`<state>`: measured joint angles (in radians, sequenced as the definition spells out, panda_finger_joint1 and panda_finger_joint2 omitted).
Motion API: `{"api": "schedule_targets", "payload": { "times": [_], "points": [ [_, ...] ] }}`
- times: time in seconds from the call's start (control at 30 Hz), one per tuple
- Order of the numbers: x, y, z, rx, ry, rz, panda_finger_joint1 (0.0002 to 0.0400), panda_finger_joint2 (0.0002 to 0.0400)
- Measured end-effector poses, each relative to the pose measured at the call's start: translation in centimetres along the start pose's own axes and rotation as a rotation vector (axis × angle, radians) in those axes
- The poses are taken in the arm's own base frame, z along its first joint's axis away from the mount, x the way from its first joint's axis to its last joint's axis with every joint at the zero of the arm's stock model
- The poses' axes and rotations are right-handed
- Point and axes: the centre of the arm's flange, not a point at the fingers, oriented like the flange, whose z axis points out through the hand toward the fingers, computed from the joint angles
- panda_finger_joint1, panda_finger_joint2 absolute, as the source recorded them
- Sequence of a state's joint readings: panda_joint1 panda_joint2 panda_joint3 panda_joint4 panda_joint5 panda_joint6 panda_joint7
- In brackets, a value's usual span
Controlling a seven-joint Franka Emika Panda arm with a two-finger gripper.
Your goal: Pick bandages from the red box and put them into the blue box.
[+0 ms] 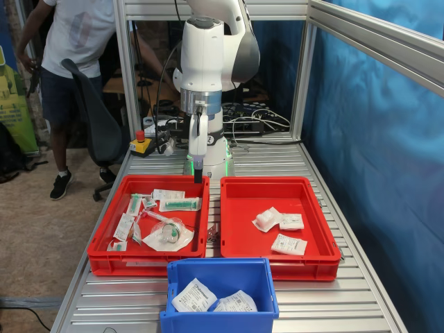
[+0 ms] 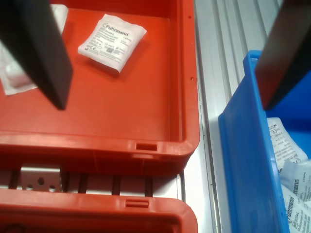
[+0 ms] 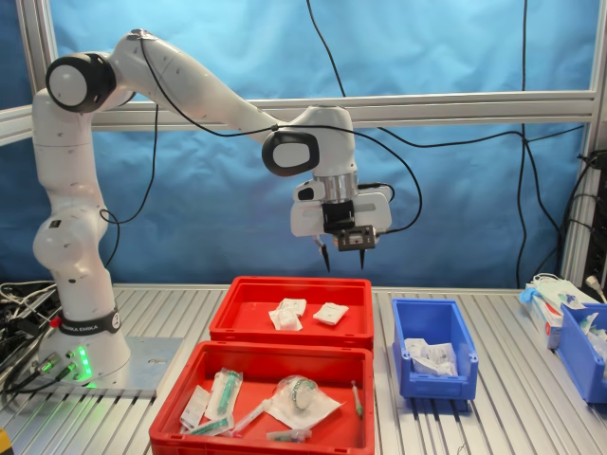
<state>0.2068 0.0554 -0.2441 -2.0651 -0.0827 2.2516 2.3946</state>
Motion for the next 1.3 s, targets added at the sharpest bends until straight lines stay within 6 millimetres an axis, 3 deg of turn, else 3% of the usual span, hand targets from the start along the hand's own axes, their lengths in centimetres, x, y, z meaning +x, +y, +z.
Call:
{"api": "schedule_targets", "payload": {
  "times": [0.03, 0.17, 0.2, 0.3, 0.33, 1.3],
  "points": [
    [0.0, 0.0, 0.0, 0.0, 0.0, 0.0, 0.0323, 0.0323],
    [0.0, 0.0, 0.0, 0.0, 0.0, 0.0, 0.0323, 0.0323],
    [0.0, 0.0, 0.0, 0.0, 0.0, 0.0, 0.0373, 0.0373],
    [0.0, 0.0, 0.0, 0.0, 0.0, 0.0, 0.0373, 0.0373],
    [0.0, 0.0, 0.0, 0.0, 0.0, 0.0, 0.0395, 0.0395],
    [0.0, 0.0, 0.0, 0.0, 0.0, 0.0, 0.04, 0.04]
  ]
}}
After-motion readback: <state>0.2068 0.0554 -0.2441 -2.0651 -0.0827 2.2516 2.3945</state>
